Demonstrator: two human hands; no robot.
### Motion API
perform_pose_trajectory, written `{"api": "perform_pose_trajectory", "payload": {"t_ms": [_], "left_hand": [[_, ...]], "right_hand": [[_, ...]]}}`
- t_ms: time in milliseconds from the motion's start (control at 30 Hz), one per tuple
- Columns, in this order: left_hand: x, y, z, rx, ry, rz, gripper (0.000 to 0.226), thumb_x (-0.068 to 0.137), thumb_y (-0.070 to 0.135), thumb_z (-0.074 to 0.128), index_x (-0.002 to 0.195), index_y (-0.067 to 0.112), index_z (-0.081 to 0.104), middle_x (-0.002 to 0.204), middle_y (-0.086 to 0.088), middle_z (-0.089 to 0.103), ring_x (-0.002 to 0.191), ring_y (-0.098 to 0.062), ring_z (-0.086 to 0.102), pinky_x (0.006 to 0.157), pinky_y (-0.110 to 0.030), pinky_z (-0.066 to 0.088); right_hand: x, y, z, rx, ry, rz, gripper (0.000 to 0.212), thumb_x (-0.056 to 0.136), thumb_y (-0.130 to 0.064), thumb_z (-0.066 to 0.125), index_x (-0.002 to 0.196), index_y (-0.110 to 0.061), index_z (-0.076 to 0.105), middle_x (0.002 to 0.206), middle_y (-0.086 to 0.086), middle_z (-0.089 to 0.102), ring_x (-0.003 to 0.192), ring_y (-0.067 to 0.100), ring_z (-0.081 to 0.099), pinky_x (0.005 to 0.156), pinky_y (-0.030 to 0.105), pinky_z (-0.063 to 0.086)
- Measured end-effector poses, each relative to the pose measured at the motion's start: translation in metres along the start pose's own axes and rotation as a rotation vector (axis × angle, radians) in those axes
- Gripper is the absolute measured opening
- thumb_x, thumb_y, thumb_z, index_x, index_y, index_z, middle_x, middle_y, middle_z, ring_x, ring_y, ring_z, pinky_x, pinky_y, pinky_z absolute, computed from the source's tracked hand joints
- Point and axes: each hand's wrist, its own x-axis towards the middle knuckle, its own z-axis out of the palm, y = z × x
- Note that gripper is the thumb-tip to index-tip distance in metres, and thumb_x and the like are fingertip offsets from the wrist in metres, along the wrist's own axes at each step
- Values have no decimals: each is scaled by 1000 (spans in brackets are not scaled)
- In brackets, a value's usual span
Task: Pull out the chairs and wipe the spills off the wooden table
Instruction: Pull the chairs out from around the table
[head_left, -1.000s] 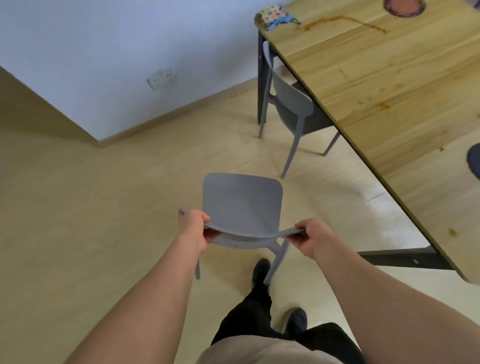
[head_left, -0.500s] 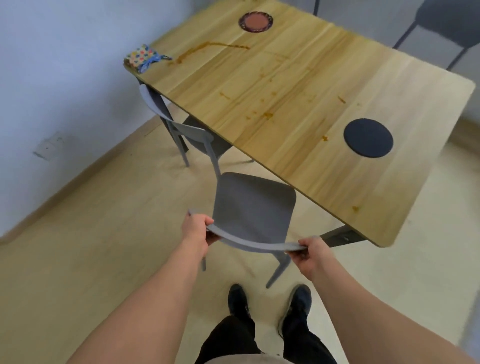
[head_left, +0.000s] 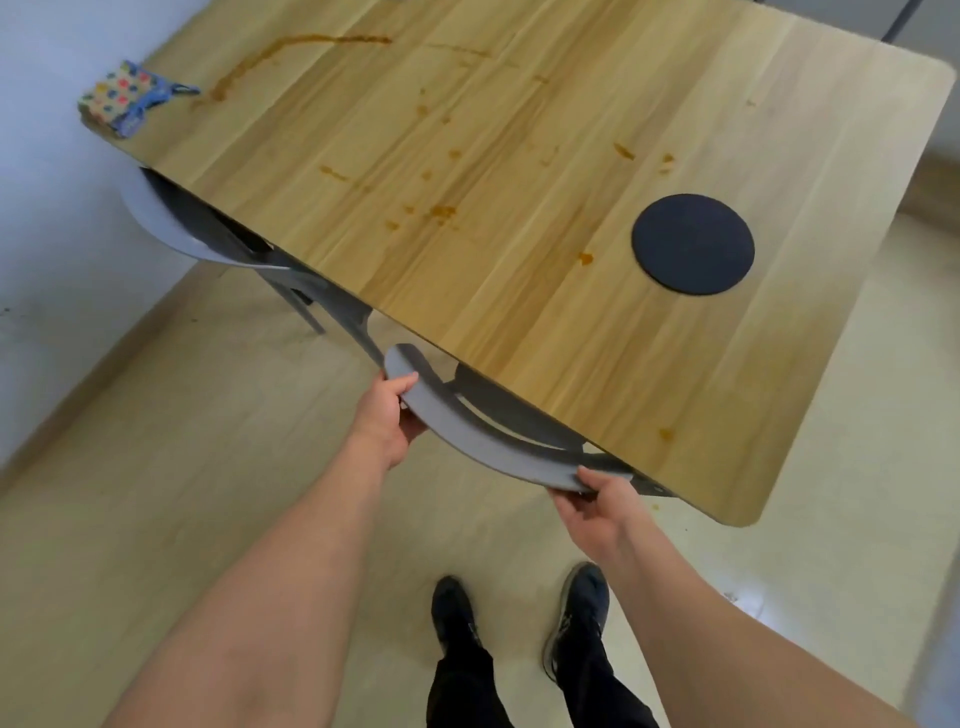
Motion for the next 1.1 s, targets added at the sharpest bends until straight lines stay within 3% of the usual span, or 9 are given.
{"api": "perform_pose_trajectory", "payload": {"t_ms": [100, 233, 433, 533, 667, 767, 800, 833, 1100], "left_hand": [[-3, -6, 18, 54, 104, 12, 27, 100, 14, 49, 126, 17, 53, 106, -8, 68, 91, -24, 65, 72, -36, 55], [-42, -9, 43, 165, 257, -14, 40, 97, 21, 48, 136, 11, 48, 121, -12, 63, 103, -27, 63, 72, -35, 51], [-116, -5, 82, 746, 402, 171, 60, 96, 21, 42, 154, 15, 25, 155, -8, 32, 130, -32, 46, 89, -36, 41], [-128, -5, 106, 977, 258, 277, 62, 95, 21, 43, 154, 16, 25, 158, -6, 27, 135, -30, 41, 104, -42, 42], [-132, -4, 152, 1196, 139, 360, 64, 94, 19, 43, 155, 17, 23, 160, -6, 24, 144, -28, 28, 116, -48, 29], [-127, -3, 212, 1346, 53, 393, 61, 97, 26, 40, 156, 18, 21, 161, -7, 24, 146, -29, 25, 119, -49, 23], [-129, -4, 220, 1397, 22, 405, 61, 98, 27, 39, 155, 18, 21, 160, -7, 25, 146, -30, 25, 120, -49, 20], [-119, -16, 298, 1425, 21, 457, 60, 98, 27, 39, 155, 18, 22, 160, -7, 27, 146, -30, 25, 120, -49, 17], [-113, -22, 434, 1538, -9, 520, 56, 99, 28, 39, 153, 15, 28, 160, -6, 27, 146, -26, 25, 120, -47, 17]], "right_hand": [[-3, -8, -2, -115, 6, 40, 29, 97, -2, 51, 125, 4, 51, 116, 24, 59, 96, 34, 63, 79, 40, 54], [-29, -23, -9, -568, -33, 74, 19, 101, -11, 46, 117, -1, 49, 114, 21, 60, 97, 38, 63, 74, 44, 57], [-62, -69, -21, -1234, 20, -117, 23, 93, -19, 49, 111, -5, 54, 94, 11, 57, 73, 24, 52, 61, 32, 49], [-79, -98, -18, -1251, 7, -294, 17, 89, -9, 45, 97, 0, 58, 81, 11, 49, 68, 22, 45, 61, 33, 41], [-95, -144, -19, -1262, -25, -567, 42, 95, -17, 45, 135, -7, 50, 111, 5, 59, 98, 23, 55, 82, 34, 44], [-100, -202, -19, -1231, 7, -630, 46, 97, -19, 44, 143, -11, 43, 138, 6, 51, 120, 25, 50, 88, 32, 42], [-96, -210, -19, -1196, 32, -651, 46, 97, -19, 43, 143, -12, 43, 139, 6, 50, 122, 26, 50, 90, 34, 42], [-83, -288, -25, -1168, 45, -674, 46, 97, -19, 43, 143, -12, 43, 139, 6, 49, 123, 27, 49, 92, 35, 42], [-88, -420, -34, -1217, 30, -706, 46, 94, -15, 44, 139, -7, 45, 137, 11, 52, 119, 29, 53, 97, 38, 45]]}}
